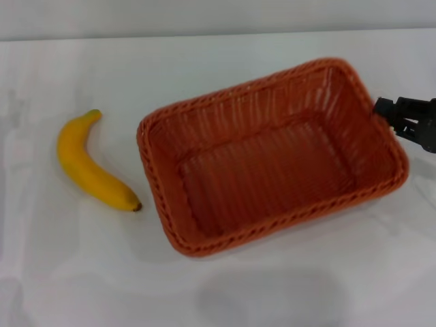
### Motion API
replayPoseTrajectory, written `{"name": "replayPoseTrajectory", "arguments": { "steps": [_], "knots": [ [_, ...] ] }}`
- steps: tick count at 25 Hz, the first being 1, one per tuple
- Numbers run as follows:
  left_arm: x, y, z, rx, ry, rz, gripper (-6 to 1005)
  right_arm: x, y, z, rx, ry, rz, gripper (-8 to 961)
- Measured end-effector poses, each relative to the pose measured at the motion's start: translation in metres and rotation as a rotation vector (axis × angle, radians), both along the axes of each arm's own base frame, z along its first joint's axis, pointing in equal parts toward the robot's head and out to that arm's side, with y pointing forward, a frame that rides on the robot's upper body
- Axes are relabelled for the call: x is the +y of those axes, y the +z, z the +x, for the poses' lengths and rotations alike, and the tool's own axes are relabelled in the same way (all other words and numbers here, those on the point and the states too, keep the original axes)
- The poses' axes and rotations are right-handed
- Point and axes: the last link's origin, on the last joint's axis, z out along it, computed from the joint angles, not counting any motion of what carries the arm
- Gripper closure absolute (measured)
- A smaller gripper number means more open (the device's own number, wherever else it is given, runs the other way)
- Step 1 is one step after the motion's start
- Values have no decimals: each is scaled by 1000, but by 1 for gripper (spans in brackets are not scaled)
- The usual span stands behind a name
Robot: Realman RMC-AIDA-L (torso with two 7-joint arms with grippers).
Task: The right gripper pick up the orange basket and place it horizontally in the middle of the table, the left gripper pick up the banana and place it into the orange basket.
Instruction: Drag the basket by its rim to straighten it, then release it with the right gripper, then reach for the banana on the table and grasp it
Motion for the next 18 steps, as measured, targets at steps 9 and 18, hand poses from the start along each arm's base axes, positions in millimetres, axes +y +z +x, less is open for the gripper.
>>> {"name": "replayPoseTrajectory", "arguments": {
  "steps": [9,18],
  "knots": [
    [-2,0,-2,2,6,1,133,1,11,5,-3,-7,44,504],
    [-3,-1,-4,1,16,0,134,-16,55,26,114,-58,265,110]
  ]
}}
